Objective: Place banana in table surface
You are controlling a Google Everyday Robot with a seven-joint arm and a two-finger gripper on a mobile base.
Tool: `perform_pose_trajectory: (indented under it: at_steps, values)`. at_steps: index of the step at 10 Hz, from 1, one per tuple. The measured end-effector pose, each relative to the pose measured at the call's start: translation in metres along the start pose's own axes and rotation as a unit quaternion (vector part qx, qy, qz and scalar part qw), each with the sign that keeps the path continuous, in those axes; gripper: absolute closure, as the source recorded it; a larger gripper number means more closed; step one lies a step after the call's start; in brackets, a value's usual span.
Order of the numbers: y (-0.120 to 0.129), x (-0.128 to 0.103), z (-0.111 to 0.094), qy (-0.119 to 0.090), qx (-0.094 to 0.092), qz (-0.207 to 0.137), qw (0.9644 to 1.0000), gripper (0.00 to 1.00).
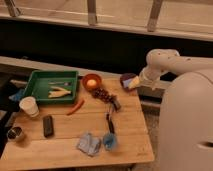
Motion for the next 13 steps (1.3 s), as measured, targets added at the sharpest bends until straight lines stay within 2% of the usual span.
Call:
perform_pose_trajectory:
  at_steps: [2,3,5,8,10,13]
  values:
    - [0.0,0.0,0.0,-0.001,0.003,-0.003,1.0,0.2]
    - [0.003,-0.001,-0.002,-0.007,0.007,-0.021,0.9997,0.2]
    - [0.027,-0.003,0.002,-0.01,-0.004,-0.059,0.9982,0.2]
    - [0.097,-0.006,0.016,-0.012,-0.044,-0.121,0.9916,0.2]
    - [0.147,-0.012,0.02,-0.015,-0.069,-0.153,0.9857,0.2]
    - [0.222,-0.027,0.011,-0.037,-0.109,-0.176,0.9777,0.2]
